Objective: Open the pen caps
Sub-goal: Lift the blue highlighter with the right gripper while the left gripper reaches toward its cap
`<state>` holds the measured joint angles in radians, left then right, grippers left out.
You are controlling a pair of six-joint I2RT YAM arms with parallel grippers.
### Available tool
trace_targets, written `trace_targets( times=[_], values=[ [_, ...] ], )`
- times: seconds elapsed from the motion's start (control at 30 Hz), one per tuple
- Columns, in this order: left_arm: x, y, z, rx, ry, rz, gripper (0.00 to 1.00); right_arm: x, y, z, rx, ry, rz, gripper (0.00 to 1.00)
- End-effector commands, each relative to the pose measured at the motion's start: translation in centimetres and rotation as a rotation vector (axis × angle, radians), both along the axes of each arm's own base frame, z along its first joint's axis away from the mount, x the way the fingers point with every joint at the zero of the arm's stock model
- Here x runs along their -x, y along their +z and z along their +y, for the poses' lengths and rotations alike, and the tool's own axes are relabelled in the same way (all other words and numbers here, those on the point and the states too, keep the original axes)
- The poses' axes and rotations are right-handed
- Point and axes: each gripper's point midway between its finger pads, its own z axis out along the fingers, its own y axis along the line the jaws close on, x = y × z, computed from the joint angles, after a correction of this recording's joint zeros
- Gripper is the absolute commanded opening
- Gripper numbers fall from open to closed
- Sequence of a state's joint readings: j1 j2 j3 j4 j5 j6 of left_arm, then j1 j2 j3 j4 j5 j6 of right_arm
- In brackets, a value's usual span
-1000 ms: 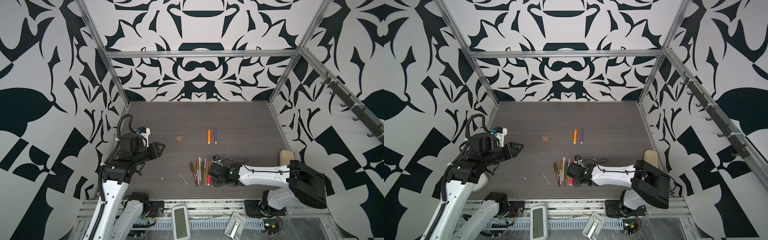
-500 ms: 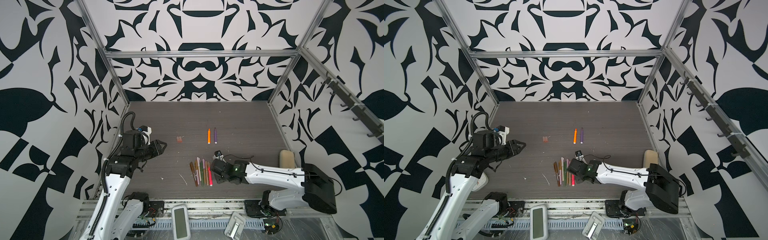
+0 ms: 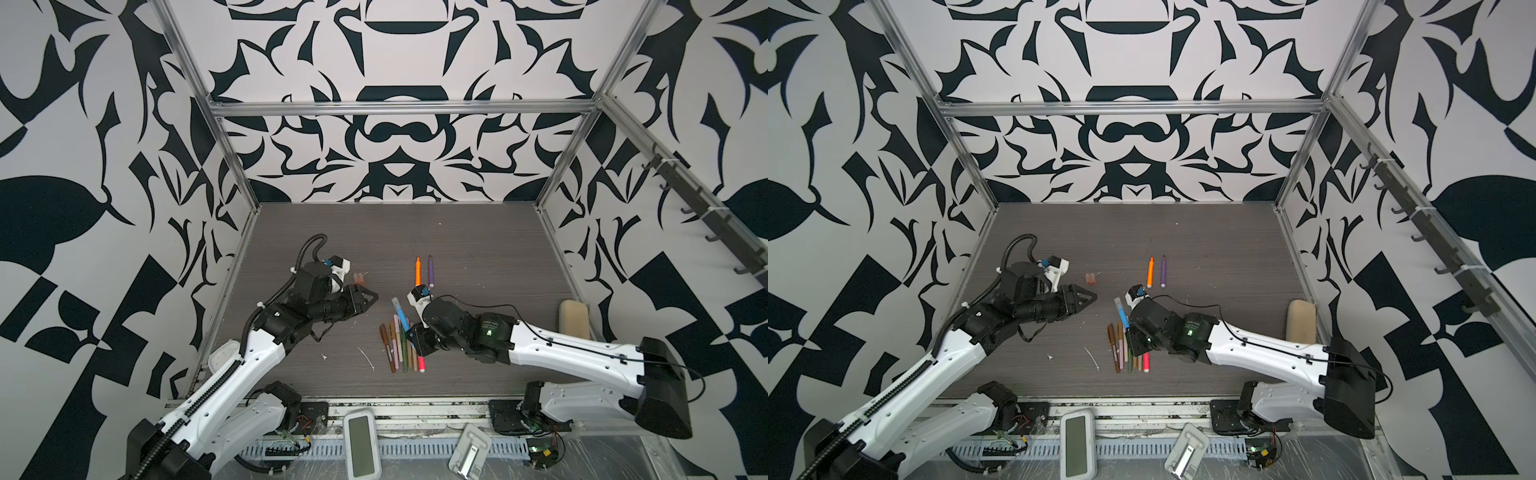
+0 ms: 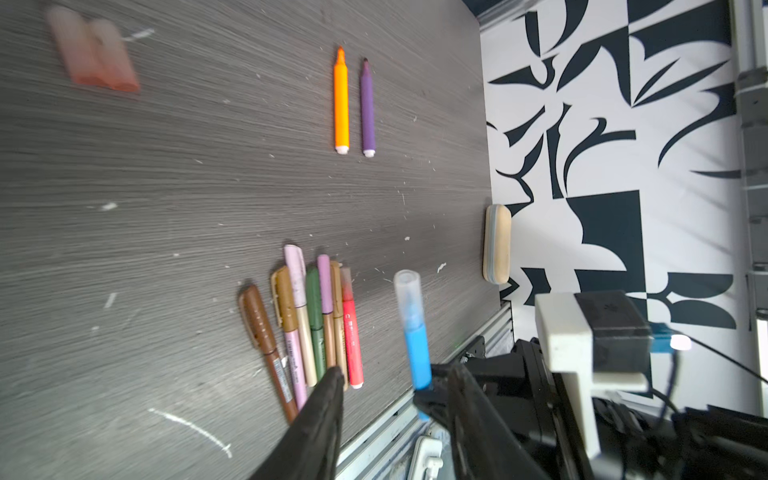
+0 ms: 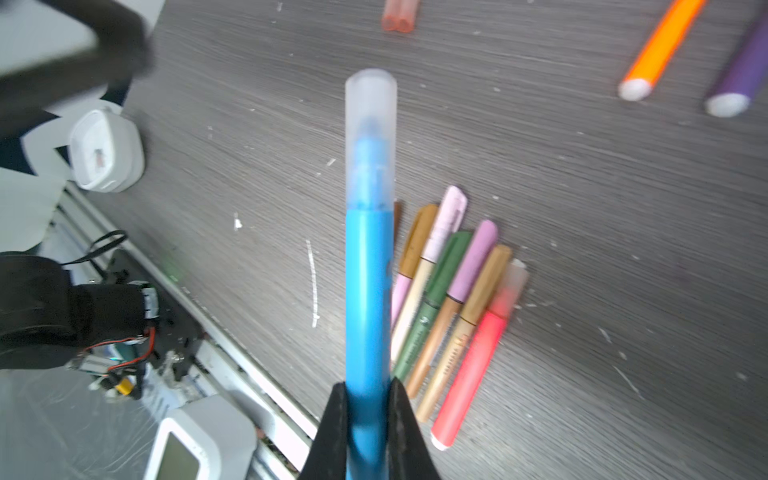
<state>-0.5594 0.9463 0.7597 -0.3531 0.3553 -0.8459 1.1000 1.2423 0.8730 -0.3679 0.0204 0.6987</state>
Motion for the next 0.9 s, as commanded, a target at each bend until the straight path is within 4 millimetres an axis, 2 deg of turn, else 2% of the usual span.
trace_targets(
  times=[0.0,0.3,0.43,0.57,0.73,0.77,0.87],
  values=[
    [-1.0,0.2,-1.0,0.029,0.026,-0.017,0.44,-0.2,2.5,2.2,-0.096,0.047,-0.024,0.0],
    [-1.2,-1.9,-2.2,-0.009,-0.001,0.03,0.43,0.1,3.5,3.3,-0.185,0.059,-0.017,0.0],
    [-1.5,-2.3,-2.6,-0.008,-0.01,0.044,0.41,0.2,3.2,3.3,-0.2,0.059,-0.009,0.0],
    [-1.6,-2.6,-3.2,-0.003,-0.02,0.05,0.34,0.2,2.9,3.5,-0.198,0.063,-0.003,0.0],
    [-1.5,-2.9,-3.9,0.005,-0.036,0.059,0.33,-0.2,2.7,3.7,-0.179,0.05,-0.006,0.0],
    [-1.4,-3.0,-3.9,0.005,-0.039,0.061,0.29,-0.3,2.6,3.7,-0.175,0.047,-0.005,0.0],
    [-1.3,-3.0,-4.1,0.009,-0.05,0.06,0.11,-0.4,2.7,3.9,-0.17,0.044,-0.008,0.0]
  ],
)
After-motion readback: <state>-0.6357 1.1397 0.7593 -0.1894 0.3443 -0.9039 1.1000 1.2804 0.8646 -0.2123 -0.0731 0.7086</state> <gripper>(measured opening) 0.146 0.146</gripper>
